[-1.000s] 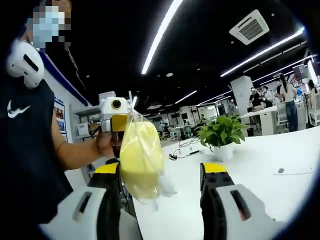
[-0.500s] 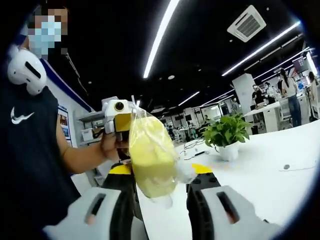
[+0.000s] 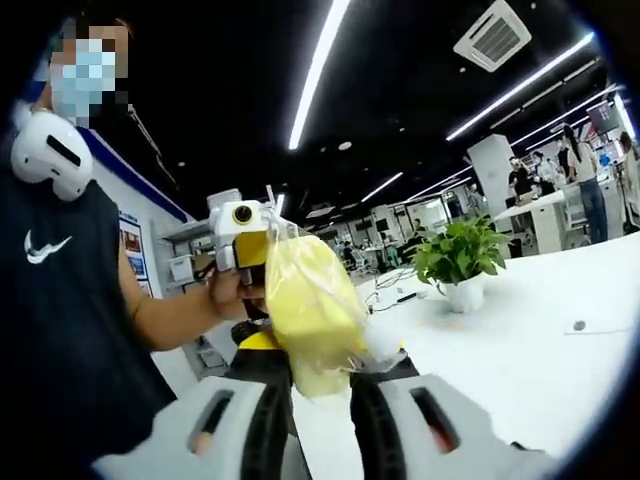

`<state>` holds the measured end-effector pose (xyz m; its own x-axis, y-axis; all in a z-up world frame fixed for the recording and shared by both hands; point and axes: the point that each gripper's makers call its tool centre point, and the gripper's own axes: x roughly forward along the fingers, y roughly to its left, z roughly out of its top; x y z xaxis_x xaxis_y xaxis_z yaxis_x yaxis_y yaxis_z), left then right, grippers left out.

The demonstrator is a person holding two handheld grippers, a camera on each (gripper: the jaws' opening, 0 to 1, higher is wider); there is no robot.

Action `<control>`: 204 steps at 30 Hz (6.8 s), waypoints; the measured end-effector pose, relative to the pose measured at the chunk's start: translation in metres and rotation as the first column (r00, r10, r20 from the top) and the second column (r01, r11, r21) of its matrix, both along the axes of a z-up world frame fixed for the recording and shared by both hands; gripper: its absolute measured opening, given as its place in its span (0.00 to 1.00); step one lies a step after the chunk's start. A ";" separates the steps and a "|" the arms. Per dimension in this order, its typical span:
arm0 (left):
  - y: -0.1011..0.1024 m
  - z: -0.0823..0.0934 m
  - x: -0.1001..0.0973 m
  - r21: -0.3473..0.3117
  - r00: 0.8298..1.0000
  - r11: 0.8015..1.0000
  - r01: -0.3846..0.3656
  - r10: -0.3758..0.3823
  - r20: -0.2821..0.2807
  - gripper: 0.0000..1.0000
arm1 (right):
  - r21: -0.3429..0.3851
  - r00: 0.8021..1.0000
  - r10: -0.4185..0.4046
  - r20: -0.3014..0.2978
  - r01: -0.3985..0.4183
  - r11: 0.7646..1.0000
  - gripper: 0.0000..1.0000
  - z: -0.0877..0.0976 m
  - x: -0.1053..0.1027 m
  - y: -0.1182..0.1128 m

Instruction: Compare the silicone blocks by pressing each to a similar depth, holding the contact briefly, and releasing to observe deformation and rebound differences across the visible hardness samples.

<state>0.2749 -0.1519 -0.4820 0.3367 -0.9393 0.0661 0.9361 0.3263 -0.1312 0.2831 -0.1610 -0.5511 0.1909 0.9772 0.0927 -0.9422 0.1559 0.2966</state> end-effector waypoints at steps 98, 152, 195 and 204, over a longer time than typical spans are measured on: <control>0.068 -0.035 0.056 -0.165 0.936 0.936 -0.312 0.272 -0.224 0.00 | -0.199 0.814 -0.519 0.260 0.571 0.796 0.96 -0.053 0.058 -0.108; 0.109 -0.185 0.068 -0.107 0.730 0.848 -0.520 0.375 -0.572 0.00 | -0.387 0.732 -0.658 0.178 0.667 0.637 0.96 -0.198 0.028 -0.150; 0.156 -0.304 0.107 0.131 0.565 0.782 -0.610 0.545 -0.619 0.00 | -0.402 0.737 -0.657 0.155 0.655 0.640 0.96 -0.204 0.028 -0.149; 0.152 -0.330 0.109 0.251 0.622 0.820 -0.515 0.559 -0.548 0.00 | -0.400 0.731 -0.665 0.154 0.661 0.634 0.96 -0.204 0.029 -0.151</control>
